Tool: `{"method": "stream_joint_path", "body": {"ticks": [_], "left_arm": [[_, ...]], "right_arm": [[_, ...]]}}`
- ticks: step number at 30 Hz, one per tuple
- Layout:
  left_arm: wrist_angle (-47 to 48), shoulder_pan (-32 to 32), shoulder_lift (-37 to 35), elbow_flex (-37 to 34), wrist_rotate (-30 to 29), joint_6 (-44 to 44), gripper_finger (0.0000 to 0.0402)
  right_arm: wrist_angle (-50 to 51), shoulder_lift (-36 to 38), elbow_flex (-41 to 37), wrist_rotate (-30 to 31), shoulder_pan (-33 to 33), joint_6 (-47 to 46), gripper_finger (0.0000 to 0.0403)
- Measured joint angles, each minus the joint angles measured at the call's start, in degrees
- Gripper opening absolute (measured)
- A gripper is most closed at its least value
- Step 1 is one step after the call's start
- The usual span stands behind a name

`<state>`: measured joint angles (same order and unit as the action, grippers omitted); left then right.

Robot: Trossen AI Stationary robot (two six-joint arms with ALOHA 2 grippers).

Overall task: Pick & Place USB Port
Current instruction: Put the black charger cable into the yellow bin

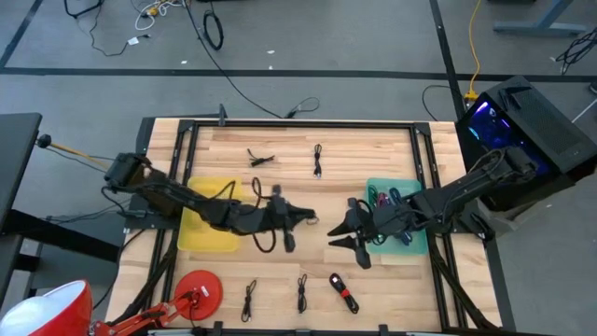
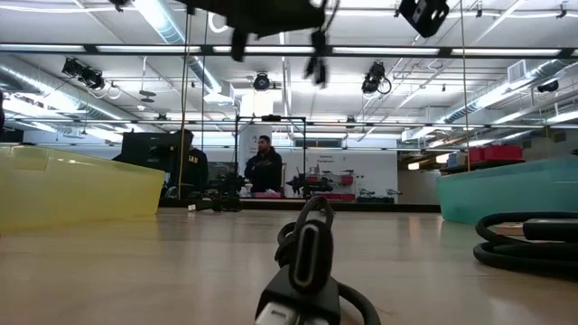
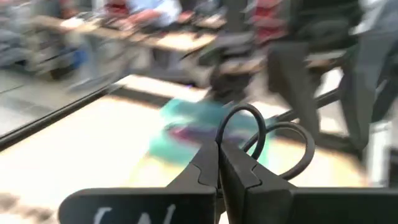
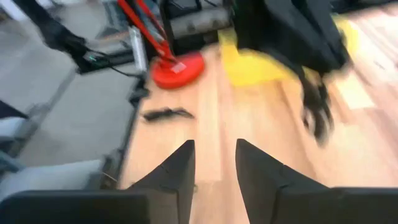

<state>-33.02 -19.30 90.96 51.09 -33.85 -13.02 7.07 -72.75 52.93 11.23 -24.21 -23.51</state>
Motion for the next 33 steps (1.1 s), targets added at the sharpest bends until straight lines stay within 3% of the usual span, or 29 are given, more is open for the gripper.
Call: {"method": "stream_joint_path", "body": {"ticks": [4, 8, 13, 17, 22, 27, 33], "left_arm": [[18.0, -3.4, -6.2, 0.0, -8.5, -6.8, 0.0002], [38.8, -7.7, -12.3, 0.0, -18.6, -19.7, 0.0002], [66.5, -14.3, -18.4, 0.0, -26.2, -45.9, 0.0002], [84.6, -19.0, -20.5, 0.0, -28.1, -67.4, 0.0002], [99.4, -20.3, -20.6, 0.0, -22.9, -85.1, 0.0002], [109.1, -19.7, -20.6, 0.0, -15.6, -93.4, 0.0002], [118.6, -19.7, -20.5, 0.0, -1.9, -103.3, 0.0002]], "right_arm": [[1.6, 1.2, 0.0, 3.3, -1.2, -0.1, 0.011], [2.0, 1.3, 0.0, 4.8, -2.1, -0.9, 0.0105], [2.2, 1.3, 0.0, 4.8, -3.2, -2.3, 0.01], [2.0, 1.3, 0.0, 6.9, -3.8, -2.6, 0.0098], [1.7, 1.3, 0.0, 8.1, -3.8, -3.0, 0.0098], [1.8, 1.3, 0.0, 8.0, -3.8, -3.0, 0.0098], [2.0, 1.3, 0.0, 7.8, -3.8, -3.0, 0.0098]]}}
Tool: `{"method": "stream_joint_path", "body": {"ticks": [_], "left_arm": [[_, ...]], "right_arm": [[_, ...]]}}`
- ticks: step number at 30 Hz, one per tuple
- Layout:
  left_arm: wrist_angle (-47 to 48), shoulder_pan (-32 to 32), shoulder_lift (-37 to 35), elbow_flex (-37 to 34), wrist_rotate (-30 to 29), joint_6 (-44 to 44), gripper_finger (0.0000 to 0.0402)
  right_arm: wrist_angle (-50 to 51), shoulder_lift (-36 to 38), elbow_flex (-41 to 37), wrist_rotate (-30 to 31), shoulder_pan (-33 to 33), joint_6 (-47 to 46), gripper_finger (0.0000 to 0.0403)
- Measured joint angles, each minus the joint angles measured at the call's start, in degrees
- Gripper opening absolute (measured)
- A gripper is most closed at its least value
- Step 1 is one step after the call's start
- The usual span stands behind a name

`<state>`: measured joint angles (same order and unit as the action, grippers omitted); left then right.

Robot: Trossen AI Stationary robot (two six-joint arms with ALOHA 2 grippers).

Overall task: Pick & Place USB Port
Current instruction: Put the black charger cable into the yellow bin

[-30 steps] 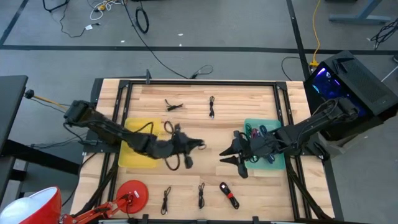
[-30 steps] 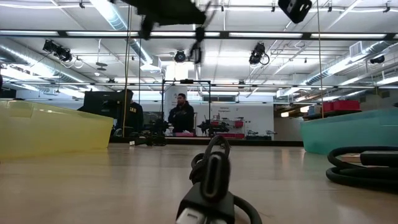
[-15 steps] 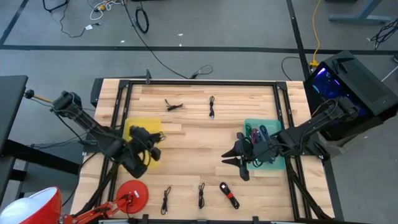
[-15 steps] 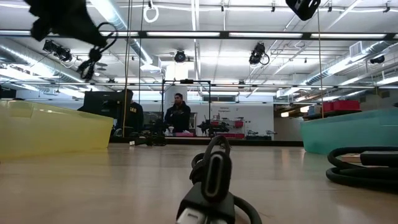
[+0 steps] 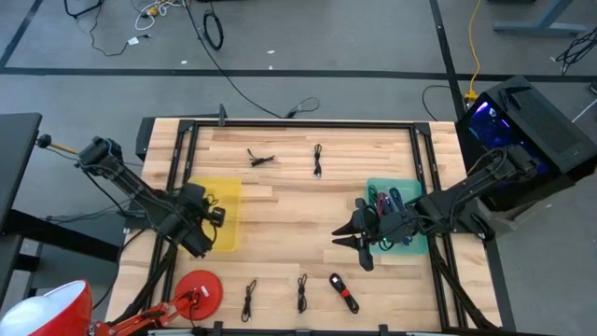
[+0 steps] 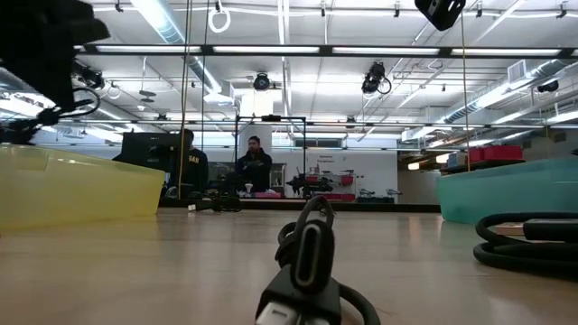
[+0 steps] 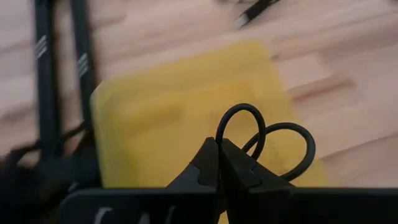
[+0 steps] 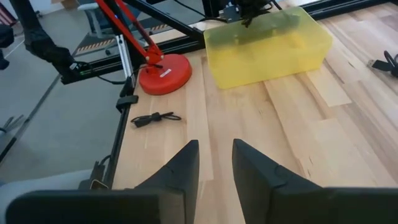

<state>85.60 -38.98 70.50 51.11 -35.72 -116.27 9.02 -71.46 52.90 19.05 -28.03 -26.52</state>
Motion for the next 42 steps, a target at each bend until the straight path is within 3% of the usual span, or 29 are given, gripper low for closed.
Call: {"method": "stream_joint_path", "body": {"ticks": [4, 10, 17, 28, 31, 35, 38, 42], "left_arm": [[0.5, -0.1, 0.0, 0.0, 4.6, -1.6, 0.0002], [0.2, -0.1, 0.0, -0.1, 5.0, -1.7, 0.0002], [-4.3, -0.1, 0.0, -6.3, 7.6, -3.3, 0.0002], [-5.7, -0.1, 0.0, -6.6, 6.6, -2.7, 0.006], [-5.0, 0.1, 0.0, -6.6, 3.7, -2.3, 0.0075], [-8.9, -0.2, 0.0, -6.5, -8.4, 3.3, 0.0093], [-15.9, -0.7, -0.1, -5.4, -14.4, 11.5, 0.0099], [-28.7, -0.8, -0.1, -2.9, -15.4, 27.0, 0.0098]], "right_arm": [[0.0, 0.0, 0.0, 0.0, 0.0, 0.0, 0.0098], [0.0, 0.0, 0.0, 0.0, -0.2, -1.5, 0.0098], [0.0, 0.0, 0.0, 0.0, -0.7, -1.3, 0.0098], [-0.4, 0.0, 0.0, 0.0, -0.7, -1.3, 0.0098], [-0.4, 0.0, 0.0, 1.2, -0.7, -1.3, 0.0098], [-0.4, 0.0, 0.0, 1.5, -0.7, -1.2, 0.0098], [-0.4, 0.0, 0.0, 1.5, -0.7, -1.3, 0.0098], [-0.4, 0.0, 0.0, 1.5, -0.7, -1.2, 0.0098]]}}
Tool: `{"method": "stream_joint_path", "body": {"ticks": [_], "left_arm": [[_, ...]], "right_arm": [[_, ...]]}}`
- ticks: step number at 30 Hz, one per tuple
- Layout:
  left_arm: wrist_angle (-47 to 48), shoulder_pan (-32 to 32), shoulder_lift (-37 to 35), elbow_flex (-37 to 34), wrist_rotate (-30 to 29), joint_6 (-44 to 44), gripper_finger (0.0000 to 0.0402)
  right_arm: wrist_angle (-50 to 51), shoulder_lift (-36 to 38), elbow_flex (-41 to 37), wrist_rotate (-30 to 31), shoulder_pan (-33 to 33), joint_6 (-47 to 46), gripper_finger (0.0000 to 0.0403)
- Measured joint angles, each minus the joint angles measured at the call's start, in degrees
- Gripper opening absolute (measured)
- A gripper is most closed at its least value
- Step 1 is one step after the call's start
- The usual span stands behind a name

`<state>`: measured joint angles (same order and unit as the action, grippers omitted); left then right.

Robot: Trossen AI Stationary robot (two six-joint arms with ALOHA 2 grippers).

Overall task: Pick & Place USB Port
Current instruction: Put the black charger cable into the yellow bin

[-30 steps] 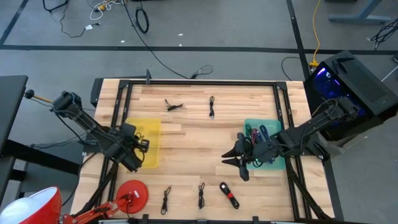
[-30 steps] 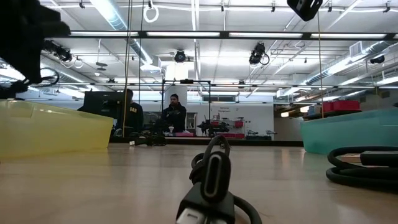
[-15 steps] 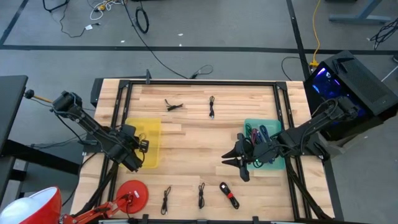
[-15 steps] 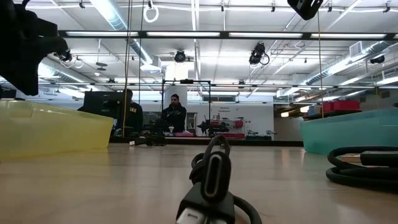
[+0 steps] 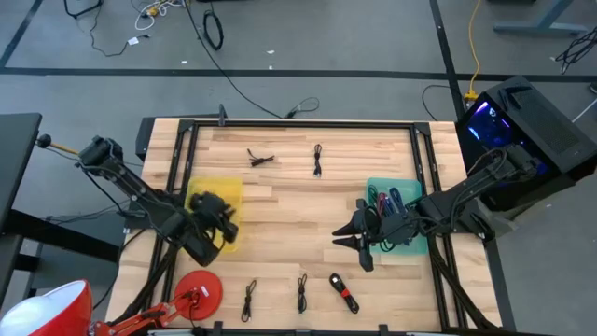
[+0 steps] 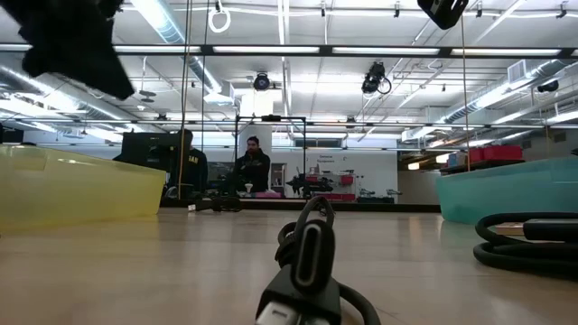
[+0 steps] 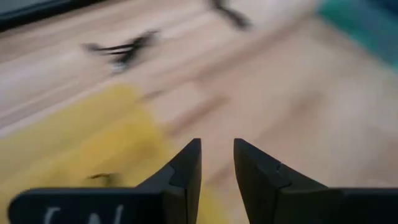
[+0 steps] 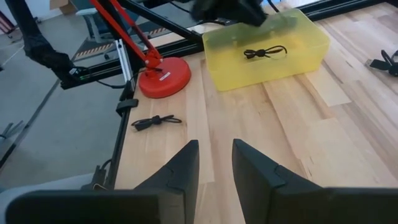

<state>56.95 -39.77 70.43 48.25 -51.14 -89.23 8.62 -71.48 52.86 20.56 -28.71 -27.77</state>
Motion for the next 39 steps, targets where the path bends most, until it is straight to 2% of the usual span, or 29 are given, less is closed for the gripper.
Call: {"method": "stream_joint_path", "body": {"ticks": [2, 5, 7, 11, 15, 23, 32, 35, 39], "left_arm": [[-9.1, 0.0, 0.0, 0.7, 0.2, 9.3, 0.0096], [-23.8, 0.0, 0.0, 0.9, -1.2, 25.5, 0.0093], [-30.8, 0.3, 0.1, 0.9, -3.0, 32.9, 0.0092], [-37.6, 1.1, 1.4, 0.9, -3.7, 40.0, 0.0092], [-38.1, 1.7, 3.9, 0.9, -2.8, 40.2, 0.0092], [-39.0, 1.8, 9.8, 0.9, -2.9, 37.1, 0.0092], [-40.4, 2.8, 11.7, 0.9, -4.3, 39.1, 0.0092], [-40.4, 2.8, 11.7, 0.9, -4.2, 40.8, 0.0092], [-40.5, 3.1, 11.7, 0.9, -4.2, 43.2, 0.0092]], "right_arm": [[0.0, 0.0, 0.0, 1.3, 0.0, 0.0, 0.0098], [0.7, -0.4, 0.0, 9.9, 0.1, -0.3, 0.0098], [1.9, -0.9, -0.1, 14.5, 0.9, -1.8, 0.0098], [1.8, -2.0, -0.1, 11.4, 5.7, 0.0, 0.0098], [2.0, -3.4, -0.1, 8.2, 13.7, 0.6, 0.0098], [1.6, -8.1, -0.1, -3.7, 30.7, -0.7, 0.0098], [-5.1, -19.7, -0.1, -14.7, 41.6, -0.8, 0.0098], [-8.2, -23.1, -0.1, -20.4, 44.5, -0.7, 0.0098], [-10.4, -25.0, -0.1, -21.6, 48.1, -0.3, 0.0098]]}}
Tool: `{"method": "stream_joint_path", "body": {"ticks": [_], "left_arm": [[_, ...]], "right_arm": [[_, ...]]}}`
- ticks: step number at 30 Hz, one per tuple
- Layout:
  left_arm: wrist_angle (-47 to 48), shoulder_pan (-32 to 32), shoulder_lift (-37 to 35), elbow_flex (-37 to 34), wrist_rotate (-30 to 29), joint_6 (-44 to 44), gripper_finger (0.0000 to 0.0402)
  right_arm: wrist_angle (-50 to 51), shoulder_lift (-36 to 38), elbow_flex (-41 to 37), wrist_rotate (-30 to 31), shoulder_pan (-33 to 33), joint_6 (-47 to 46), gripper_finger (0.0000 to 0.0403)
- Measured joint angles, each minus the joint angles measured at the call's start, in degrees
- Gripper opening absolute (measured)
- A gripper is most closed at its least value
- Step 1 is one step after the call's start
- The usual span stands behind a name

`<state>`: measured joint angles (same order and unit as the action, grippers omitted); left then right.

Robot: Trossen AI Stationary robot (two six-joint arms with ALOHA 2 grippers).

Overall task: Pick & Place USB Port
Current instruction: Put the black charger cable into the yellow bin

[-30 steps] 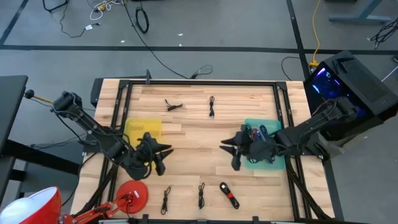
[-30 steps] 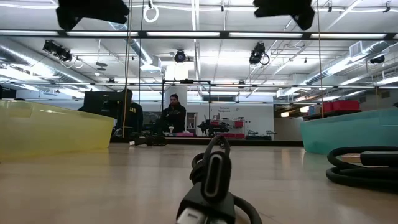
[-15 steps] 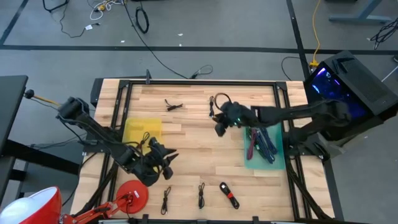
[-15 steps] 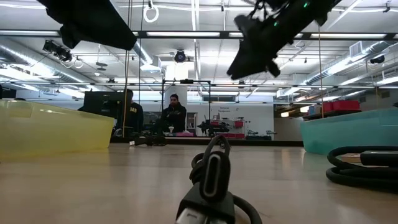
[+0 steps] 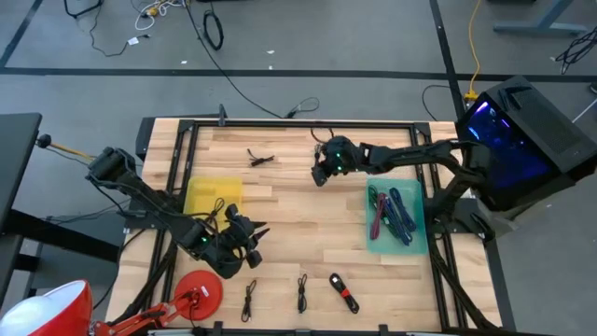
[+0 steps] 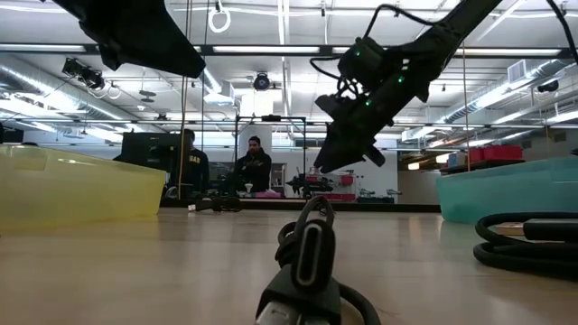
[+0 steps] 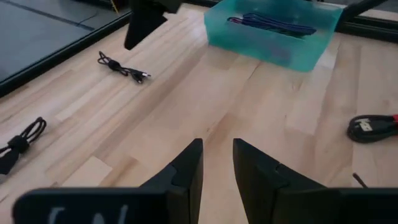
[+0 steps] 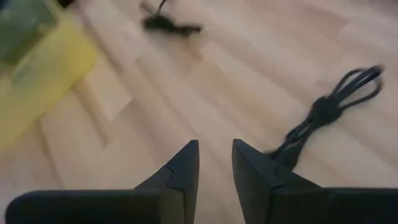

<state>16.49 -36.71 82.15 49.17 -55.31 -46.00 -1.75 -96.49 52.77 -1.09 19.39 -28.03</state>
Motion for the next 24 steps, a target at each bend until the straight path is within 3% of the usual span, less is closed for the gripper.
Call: {"method": "stream_joint_path", "body": {"ticks": [6, 16, 24], "left_arm": [[0.0, 1.1, 0.0, 0.0, 0.0, 2.7, 0.0092], [0.0, 2.2, 0.0, 0.0, 2.4, 2.9, 0.0092], [0.0, 2.3, 0.0, 0.0, 2.6, 2.8, 0.0092]], "right_arm": [[-2.0, -0.1, 0.0, -3.1, 3.5, 1.6, 0.0106], [-2.8, -0.1, 0.0, -4.5, 3.5, 1.6, 0.0163], [-1.5, -0.4, 0.1, -0.1, 1.5, 3.4, 0.0163]]}}
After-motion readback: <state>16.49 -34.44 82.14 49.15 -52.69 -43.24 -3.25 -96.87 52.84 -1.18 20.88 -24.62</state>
